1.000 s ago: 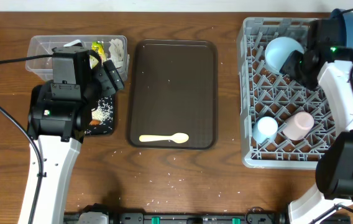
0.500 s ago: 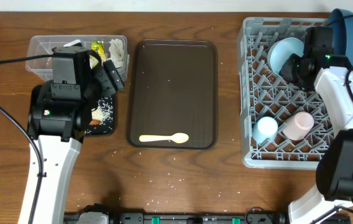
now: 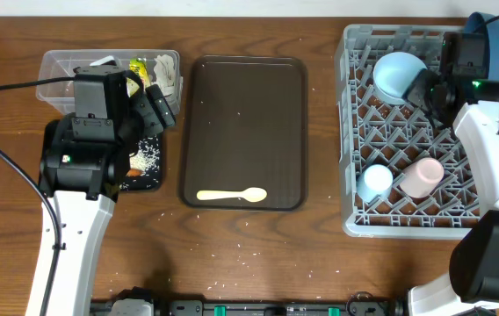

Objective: Sort waste into correct bins and load items into the dishwasher rack
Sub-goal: 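Lower the bowl into the rack and open the right gripper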

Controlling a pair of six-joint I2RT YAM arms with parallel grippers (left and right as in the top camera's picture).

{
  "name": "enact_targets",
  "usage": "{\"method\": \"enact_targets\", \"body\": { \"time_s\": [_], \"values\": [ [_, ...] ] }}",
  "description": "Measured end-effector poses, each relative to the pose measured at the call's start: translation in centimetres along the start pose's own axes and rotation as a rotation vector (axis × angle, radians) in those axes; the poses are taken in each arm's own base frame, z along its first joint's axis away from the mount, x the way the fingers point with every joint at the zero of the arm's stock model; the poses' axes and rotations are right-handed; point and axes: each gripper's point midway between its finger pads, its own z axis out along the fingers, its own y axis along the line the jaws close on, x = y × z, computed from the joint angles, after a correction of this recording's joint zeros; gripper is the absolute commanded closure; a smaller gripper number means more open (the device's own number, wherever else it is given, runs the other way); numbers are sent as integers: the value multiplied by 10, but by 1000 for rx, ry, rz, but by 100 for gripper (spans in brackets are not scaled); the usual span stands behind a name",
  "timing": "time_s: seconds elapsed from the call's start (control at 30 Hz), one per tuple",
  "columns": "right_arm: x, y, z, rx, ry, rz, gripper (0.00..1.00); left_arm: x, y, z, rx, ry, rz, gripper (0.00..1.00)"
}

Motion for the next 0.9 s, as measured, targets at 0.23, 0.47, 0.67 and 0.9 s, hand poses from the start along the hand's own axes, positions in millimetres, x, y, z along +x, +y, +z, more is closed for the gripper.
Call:
{"method": "enact_targets", "body": {
  "time_s": [0.23,0.47,0.67,0.9],
  "values": [
    [13,6,26,-20,64,12,37,0,0,0,0,0,0,11],
    [24,6,46,-11,108,17,73,0,0,0,0,0,0,11],
    [9,14,44,-44,54,47,99,0,0,0,0,-1,0,11],
    [-3,11,24,-52,8,45,99,0,0,0,0,-1,0,11]
  ]
}}
